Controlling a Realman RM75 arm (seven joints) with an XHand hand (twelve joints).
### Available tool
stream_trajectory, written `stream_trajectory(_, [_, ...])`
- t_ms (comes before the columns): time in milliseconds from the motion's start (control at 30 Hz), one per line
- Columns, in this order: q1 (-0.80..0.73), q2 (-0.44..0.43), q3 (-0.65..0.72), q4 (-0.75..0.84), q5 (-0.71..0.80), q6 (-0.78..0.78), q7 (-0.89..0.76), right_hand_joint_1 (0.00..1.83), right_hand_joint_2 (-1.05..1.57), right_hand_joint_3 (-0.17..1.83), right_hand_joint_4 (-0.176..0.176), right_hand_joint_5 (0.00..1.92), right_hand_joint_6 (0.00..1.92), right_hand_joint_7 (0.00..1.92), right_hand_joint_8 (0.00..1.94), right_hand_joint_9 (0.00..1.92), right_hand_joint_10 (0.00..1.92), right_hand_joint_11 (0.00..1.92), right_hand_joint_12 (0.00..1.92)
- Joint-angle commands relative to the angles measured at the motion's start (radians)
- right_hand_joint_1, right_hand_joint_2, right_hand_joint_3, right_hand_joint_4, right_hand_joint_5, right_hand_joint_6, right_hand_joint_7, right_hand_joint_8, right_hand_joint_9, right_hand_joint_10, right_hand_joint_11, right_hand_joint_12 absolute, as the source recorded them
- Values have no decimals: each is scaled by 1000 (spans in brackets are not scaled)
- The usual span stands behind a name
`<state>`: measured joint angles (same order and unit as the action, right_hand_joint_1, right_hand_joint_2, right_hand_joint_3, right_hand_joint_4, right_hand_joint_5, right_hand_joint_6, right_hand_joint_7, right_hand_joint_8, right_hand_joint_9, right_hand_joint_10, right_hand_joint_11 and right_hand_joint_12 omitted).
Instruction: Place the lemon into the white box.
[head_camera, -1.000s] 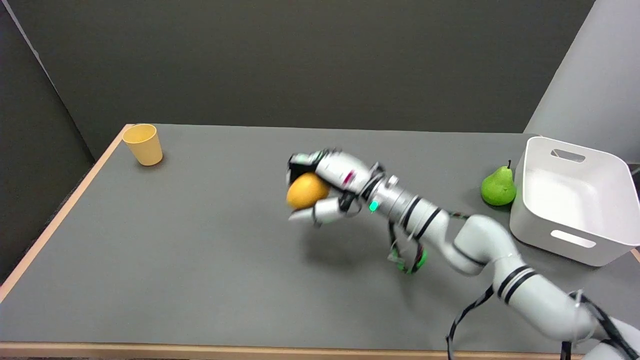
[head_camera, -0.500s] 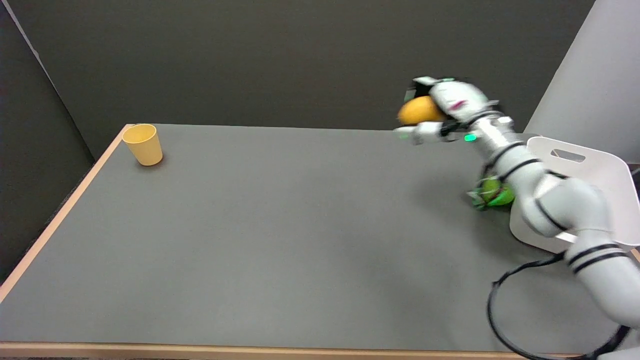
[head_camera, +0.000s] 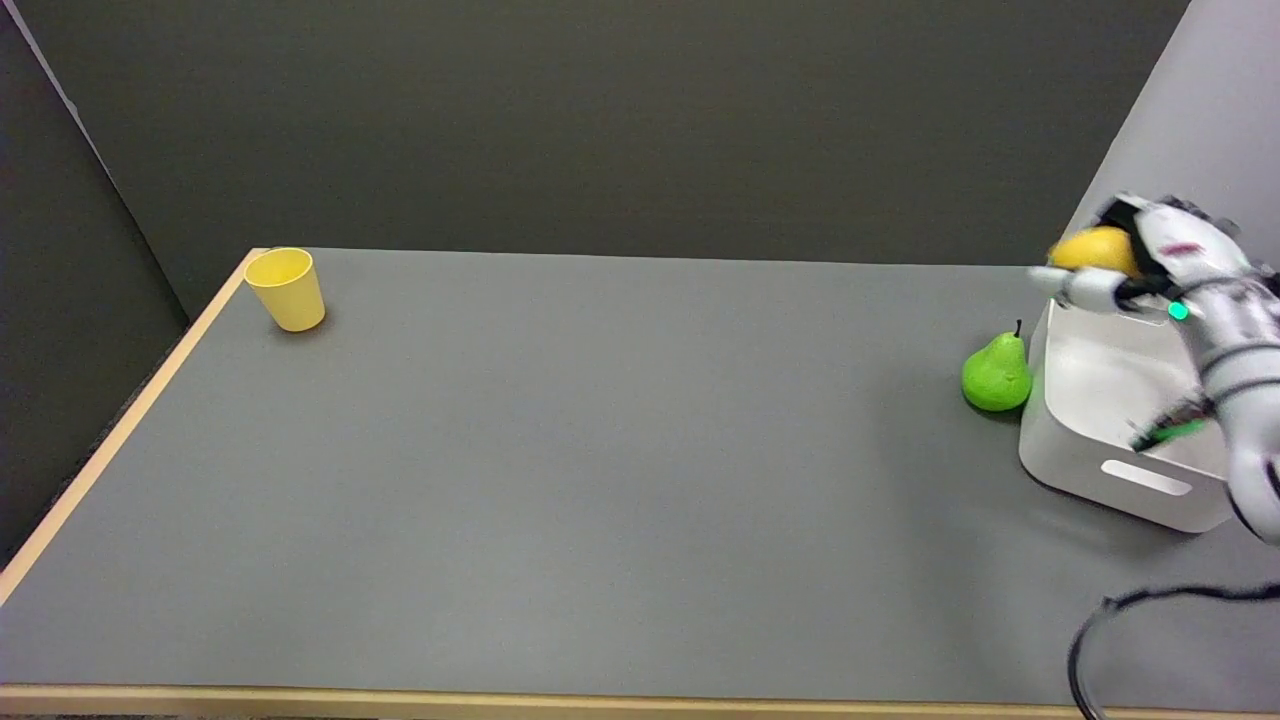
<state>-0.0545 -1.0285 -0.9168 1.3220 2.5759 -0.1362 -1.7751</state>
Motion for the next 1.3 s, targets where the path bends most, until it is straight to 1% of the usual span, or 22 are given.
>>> stream_trajectory(33, [-201, -87, 195, -107, 0, -117, 83, 1134, 1243, 227, -176, 539, 1629, 601, 1660, 737, 1667, 207, 1921])
stream_trajectory(200, [-141, -61, 92, -189, 0, -117, 94, 1138, 1249, 202, -176, 547, 1615, 609, 1649, 746, 1665, 258, 1921])
stream_trajectory(233, [-127, -54, 84, -213, 1, -120, 117, 1140, 1247, 204, -176, 550, 1612, 611, 1646, 749, 1664, 266, 1921])
stream_trajectory(267, [-123, -52, 79, -221, 1, -112, 153, 1138, 1276, 146, -176, 550, 1605, 606, 1644, 742, 1626, 227, 1921])
stream_trajectory(300, [-117, -45, 68, -235, 0, -99, 248, 1136, 1307, 84, -176, 549, 1598, 599, 1643, 735, 1584, 184, 1921])
stream_trajectory(333, [-116, -38, 60, -245, 0, -103, 300, 976, 1031, 478, -117, 414, 1108, 533, 1180, 619, 1389, 260, 1845])
stream_trajectory(367, [-116, -23, 44, -257, -1, -114, 366, 836, 787, 827, -66, 295, 678, 475, 774, 518, 1219, 329, 1779])
stream_trajectory(400, [-121, -3, 23, -263, 0, -127, 399, 678, 651, 915, -31, 178, 430, 298, 426, 317, 820, 226, 1469])
stream_trajectory(433, [-124, 5, 15, -265, 0, -130, 408, 524, 566, 900, -4, 71, 269, 88, 127, 94, 364, 67, 1091])
stream_trajectory(467, [-125, 18, -2, -259, 0, -130, 416, 452, 525, 881, 7, 18, 168, -1, -1, -1, 124, -1, 919])
stream_trajectory(533, [-124, 22, -6, -247, 0, -130, 426, 441, 521, 814, 7, -1, 68, -1, -1, -1, -1, -1, 858])
stream_trajectory(600, [-104, 10, 6, -241, 1, -162, 447, 472, 583, 643, 8, -1, -1, -1, -1, -1, -1, -1, 706])
stream_trajectory(667, [-91, -5, 22, -242, 1, -190, 474, 471, 588, 640, 9, -1, -1, -1, -1, -1, -1, -1, 515])
stream_trajectory(733, [-82, -22, 43, -231, 1, -222, 501, 478, 592, 628, 11, -1, -1, -1, -1, -1, -1, -1, 35])
stream_trajectory(833, [-77, -57, 79, -184, 1, -303, 542, 504, 606, 601, 3, -1, -1, -1, -1, -1, -1, -1, -1])
stream_trajectory(933, [-74, -107, 111, -75, 3, -362, 609, 486, 639, 612, -7, -1, -1, -1, -1, -1, -1, -1, -1])
stream_trajectory(1033, [-70, -137, 91, 49, 3, -427, 683, 435, 689, 645, -23, -1, -1, -1, -1, -1, -1, -1, -1])
stream_trajectory(1100, [-70, -135, 30, 140, 1, -444, 747, 410, 699, 658, -28, -1, -1, -1, -1, -1, -1, -1, -1])
stream_trajectory(1167, [-70, -127, -105, 219, 1, -446, 788, 345, 712, 659, -41, -1, -1, -1, -1, -1, -1, -1, -1])
stream_trajectory(1233, [-67, -114, -241, 246, 1, -439, 789, 307, 723, 675, -41, -1, -1, -1, -1, -1, -1, -1, -1])
stream_trajectory(1267, [-63, -110, -286, 248, 1, -437, 787, 272, 728, 701, -41, -1, 31, -1, -1, -1, -1, -1, -1])
stream_trajectory(1300, [-55, -103, -371, 240, 1, -437, 785, 235, 734, 730, -41, -1, 65, -1, -1, -1, -1, -1, -1])
